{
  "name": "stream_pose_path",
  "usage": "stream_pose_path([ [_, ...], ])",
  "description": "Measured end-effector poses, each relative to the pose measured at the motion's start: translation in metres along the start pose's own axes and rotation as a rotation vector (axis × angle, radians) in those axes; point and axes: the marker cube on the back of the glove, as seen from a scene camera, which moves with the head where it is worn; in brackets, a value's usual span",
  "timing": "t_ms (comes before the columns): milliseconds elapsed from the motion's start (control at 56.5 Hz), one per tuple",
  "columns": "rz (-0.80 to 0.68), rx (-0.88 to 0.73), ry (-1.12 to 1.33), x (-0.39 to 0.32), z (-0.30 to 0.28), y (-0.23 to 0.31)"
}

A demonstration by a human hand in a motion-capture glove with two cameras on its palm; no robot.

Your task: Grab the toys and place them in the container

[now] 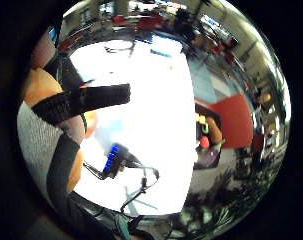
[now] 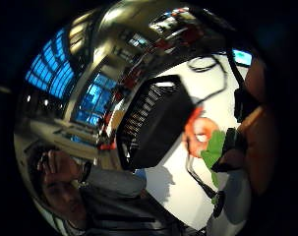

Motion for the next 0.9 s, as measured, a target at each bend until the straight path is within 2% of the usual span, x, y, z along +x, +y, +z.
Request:
stream_pose_path([
  [88,-0.194,-0.104,-0.016,-0.052,0.007,-0.026],
  [177,-0.286,-0.161,-0.022,-0.099,0.021,-0.044],
  [389,-0.346,-0.244,0.006,-0.154,0.059,-0.079],
  [619,-0.365,-0.408,0.136,-0.141,0.074,-0.098],
  [725,-0.341,-0.382,0.16,-0.122,0.059,-0.095],
  [902,-0.208,-0.43,0.241,-0.05,0.031,-0.092],
])
